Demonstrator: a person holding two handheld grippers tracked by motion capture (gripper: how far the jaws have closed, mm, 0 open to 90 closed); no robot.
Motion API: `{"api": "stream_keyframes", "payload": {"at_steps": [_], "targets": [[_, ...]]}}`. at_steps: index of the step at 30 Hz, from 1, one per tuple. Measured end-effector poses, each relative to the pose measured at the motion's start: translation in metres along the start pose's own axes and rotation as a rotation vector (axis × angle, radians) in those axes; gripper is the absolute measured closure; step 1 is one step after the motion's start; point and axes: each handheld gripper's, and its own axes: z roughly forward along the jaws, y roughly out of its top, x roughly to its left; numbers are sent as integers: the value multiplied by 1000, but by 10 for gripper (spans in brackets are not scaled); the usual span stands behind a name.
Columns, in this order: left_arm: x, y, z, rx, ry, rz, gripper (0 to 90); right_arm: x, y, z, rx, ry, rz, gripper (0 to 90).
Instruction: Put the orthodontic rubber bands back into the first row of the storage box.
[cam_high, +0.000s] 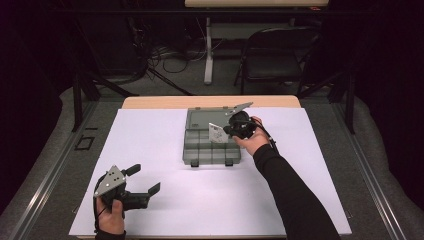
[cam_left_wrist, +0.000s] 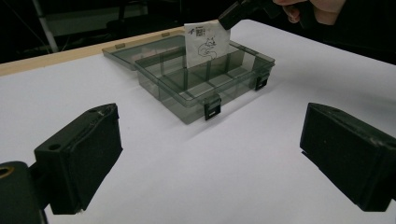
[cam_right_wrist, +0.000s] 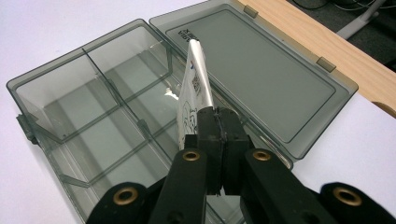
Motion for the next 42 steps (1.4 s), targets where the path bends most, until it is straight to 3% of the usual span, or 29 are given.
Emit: {"api": "stream_keyframes", "payload": {"at_steps": [8,13,19,24,28,42], "targets": [[0,0,0,2,0,0,54,-1,0,-1,7,-4,2,891],[0,0,0,2,0,0,54,0,0,1,2,-11,3,832],[0,0,0,1,-1,-3,54,-1,1,1,9,-39,12,712],[0,0,0,2,0,-1,54,-2,2,1,-18,-83,36,502],[0,0,0,1,1,-2,54,-3,2,-1,-31,-95,47,422],[1,0,0,-1,3,-8,54,-5,3,-10,-67,-121,80,387]]}}
